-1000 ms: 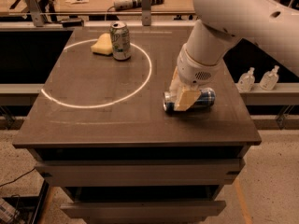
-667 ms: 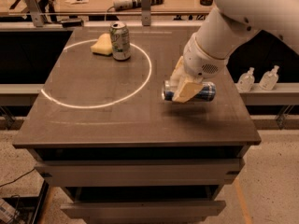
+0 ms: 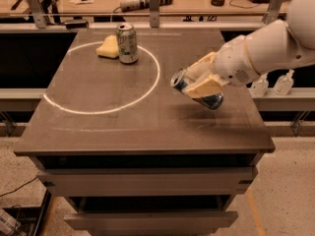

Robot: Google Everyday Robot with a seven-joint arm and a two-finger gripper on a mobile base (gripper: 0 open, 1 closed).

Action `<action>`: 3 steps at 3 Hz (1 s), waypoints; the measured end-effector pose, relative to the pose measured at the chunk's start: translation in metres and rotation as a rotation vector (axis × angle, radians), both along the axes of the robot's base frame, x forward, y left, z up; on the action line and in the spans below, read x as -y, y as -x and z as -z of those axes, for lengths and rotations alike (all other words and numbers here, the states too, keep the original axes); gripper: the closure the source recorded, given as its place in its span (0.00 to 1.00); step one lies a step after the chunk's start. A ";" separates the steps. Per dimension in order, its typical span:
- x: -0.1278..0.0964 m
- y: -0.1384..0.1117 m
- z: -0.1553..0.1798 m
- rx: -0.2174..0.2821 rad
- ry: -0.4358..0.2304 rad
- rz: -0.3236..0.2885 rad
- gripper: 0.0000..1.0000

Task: Place redbull can upright

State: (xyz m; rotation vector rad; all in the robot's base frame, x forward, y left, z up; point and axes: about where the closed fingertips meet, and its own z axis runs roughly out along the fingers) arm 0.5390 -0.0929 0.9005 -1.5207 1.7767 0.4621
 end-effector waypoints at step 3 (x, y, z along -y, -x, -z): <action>0.020 0.005 -0.048 0.144 -0.809 0.138 1.00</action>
Offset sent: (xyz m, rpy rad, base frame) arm -0.0110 -0.0294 0.0824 1.0206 -0.1483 -0.1462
